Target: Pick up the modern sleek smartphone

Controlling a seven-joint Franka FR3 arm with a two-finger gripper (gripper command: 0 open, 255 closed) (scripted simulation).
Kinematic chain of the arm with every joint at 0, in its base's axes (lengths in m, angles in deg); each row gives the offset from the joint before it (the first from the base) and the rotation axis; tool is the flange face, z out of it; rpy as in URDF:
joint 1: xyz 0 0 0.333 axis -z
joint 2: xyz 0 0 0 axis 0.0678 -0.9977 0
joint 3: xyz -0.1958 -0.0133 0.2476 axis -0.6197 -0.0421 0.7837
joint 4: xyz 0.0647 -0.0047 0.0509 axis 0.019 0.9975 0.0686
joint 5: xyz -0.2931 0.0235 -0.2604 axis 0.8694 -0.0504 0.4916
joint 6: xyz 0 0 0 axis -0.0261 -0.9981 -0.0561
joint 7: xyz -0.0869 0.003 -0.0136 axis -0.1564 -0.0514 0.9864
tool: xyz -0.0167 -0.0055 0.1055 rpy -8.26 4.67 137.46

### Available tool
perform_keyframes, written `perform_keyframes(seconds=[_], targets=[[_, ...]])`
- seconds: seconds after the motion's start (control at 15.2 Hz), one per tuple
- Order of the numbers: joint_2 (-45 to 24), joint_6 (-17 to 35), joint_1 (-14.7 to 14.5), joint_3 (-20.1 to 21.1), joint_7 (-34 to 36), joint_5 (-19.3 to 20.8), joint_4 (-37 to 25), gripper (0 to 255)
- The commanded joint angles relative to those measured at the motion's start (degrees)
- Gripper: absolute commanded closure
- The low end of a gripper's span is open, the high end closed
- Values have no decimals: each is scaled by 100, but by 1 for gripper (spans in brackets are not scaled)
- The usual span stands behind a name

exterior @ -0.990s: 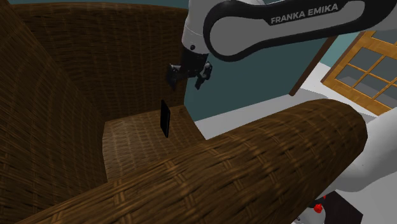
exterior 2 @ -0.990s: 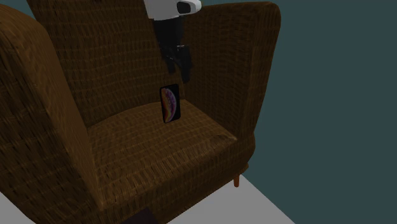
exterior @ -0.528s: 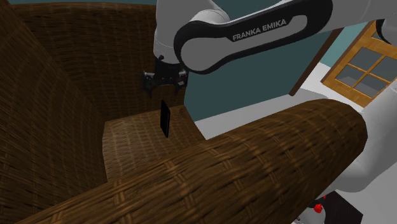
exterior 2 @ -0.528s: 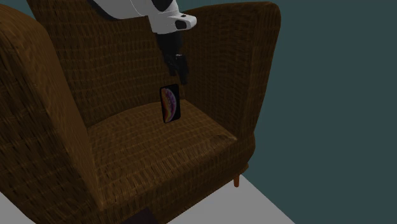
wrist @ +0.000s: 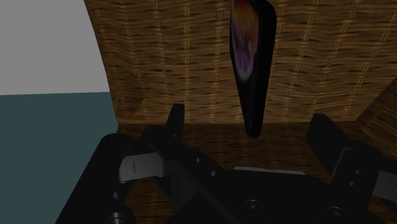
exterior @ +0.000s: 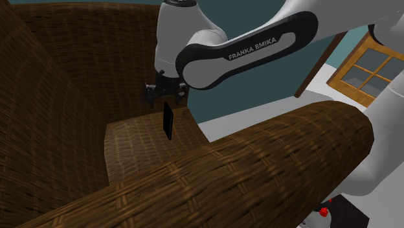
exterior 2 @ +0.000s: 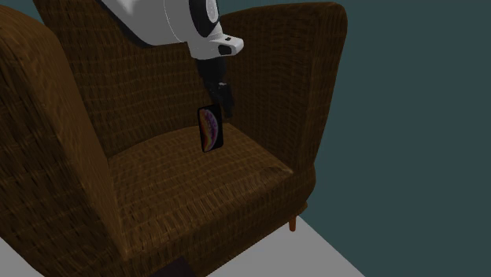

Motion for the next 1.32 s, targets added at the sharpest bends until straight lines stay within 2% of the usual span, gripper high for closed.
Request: perform_keyframes(seconds=[0.0,0.59,1.25], targets=[[-14,25,-5,0,18,16,13,255],[-25,25,-6,-1,22,24,3,255],[340,-663,34,33,-273,-328,-406,255]])
